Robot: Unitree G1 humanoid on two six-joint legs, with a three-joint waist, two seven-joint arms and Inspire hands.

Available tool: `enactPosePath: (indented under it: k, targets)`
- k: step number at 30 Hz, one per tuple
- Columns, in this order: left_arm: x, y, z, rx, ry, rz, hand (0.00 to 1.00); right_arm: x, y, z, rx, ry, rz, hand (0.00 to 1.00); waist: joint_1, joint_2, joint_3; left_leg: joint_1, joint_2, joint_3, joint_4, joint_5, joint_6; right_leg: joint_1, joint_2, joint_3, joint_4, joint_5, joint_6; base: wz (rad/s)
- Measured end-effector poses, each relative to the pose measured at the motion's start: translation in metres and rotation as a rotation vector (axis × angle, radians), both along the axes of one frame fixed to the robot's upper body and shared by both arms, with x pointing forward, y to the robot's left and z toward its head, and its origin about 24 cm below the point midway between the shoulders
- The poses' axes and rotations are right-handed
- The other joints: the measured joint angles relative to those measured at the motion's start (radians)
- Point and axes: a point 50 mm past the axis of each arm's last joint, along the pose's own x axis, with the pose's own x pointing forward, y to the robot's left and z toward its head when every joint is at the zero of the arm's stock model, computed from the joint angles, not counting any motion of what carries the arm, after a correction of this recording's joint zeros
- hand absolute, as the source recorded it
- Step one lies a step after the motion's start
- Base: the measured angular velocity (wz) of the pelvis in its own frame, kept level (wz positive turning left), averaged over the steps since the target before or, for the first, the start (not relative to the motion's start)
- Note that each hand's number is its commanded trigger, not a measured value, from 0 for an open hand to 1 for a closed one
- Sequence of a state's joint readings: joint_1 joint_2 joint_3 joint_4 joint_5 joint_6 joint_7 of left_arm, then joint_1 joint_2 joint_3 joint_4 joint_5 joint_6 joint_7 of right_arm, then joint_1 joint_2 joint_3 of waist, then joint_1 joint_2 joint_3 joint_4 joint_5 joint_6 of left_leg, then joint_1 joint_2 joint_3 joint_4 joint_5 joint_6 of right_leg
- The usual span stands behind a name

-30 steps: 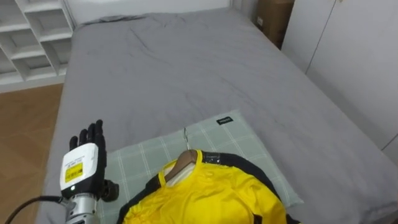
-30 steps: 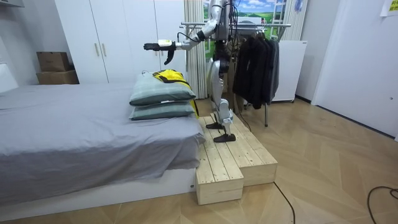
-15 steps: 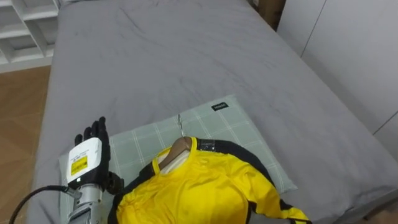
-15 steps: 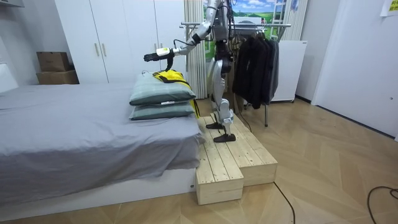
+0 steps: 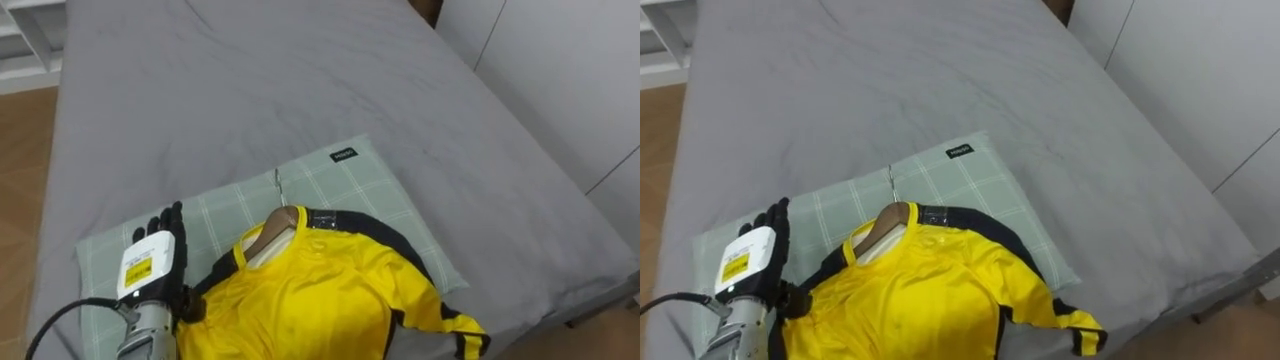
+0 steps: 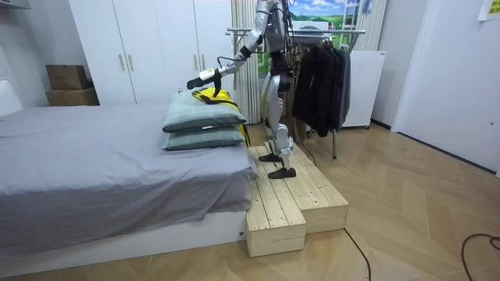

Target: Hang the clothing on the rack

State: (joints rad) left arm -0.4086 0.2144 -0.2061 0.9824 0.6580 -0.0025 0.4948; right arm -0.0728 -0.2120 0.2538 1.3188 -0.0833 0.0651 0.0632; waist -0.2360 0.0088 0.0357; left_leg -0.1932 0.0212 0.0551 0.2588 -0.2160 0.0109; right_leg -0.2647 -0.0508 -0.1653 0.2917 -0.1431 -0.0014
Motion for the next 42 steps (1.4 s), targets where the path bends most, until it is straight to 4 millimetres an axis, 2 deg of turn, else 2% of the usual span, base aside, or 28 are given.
enactPosePath:
  k: [8, 20, 24, 29, 42]
  targets:
    - [-0.006, -0.026, -0.014, -0.02, 0.083, -0.096, 0.0, 0.003, 0.006, -0.001, 0.012, -0.027, -0.038, 0.0, -0.009, -0.002, 0.0004, 0.011, 0.0, 0.001, -0.001, 0.001, 0.0, 0.012, 0.0, 0.001, -0.003, 0.0, 0.0, 0.0]
    - [-0.006, -0.028, -0.014, -0.03, 0.088, -0.105, 0.0, 0.008, 0.007, 0.0, -0.01, -0.067, -0.045, 0.0, -0.008, 0.001, 0.0003, 0.014, 0.0, 0.012, -0.001, 0.001, 0.001, 0.011, 0.001, 0.012, -0.003, 0.001, -0.002, -0.02]
    - [-0.006, -0.03, -0.016, -0.034, 0.11, -0.119, 0.0, 0.01, 0.007, 0.001, -0.006, -0.08, -0.05, 0.0, -0.009, 0.01, 0.0008, 0.014, 0.0, 0.012, -0.001, 0.001, 0.001, 0.01, 0.001, 0.012, -0.003, 0.001, -0.002, 0.0]
    - [-0.007, -0.033, -0.018, -0.054, 0.129, -0.125, 0.0, 0.016, 0.007, 0.002, -0.004, -0.101, -0.045, 0.0, -0.012, 0.023, 0.0058, 0.014, 0.0, 0.012, -0.001, 0.001, 0.001, 0.01, 0.001, 0.009, -0.001, 0.002, -0.003, 0.0]
    - [-0.006, -0.031, -0.02, -0.14, 0.14, -0.079, 0.0, 0.02, 0.007, 0.003, 0.005, -0.122, -0.087, 0.0, -0.016, 0.023, 0.0063, -0.017, 0.001, 0.031, 0.01, 0.004, 0.001, -0.033, 0.0, 0.024, 0.02, 0.004, -0.006, -0.03]
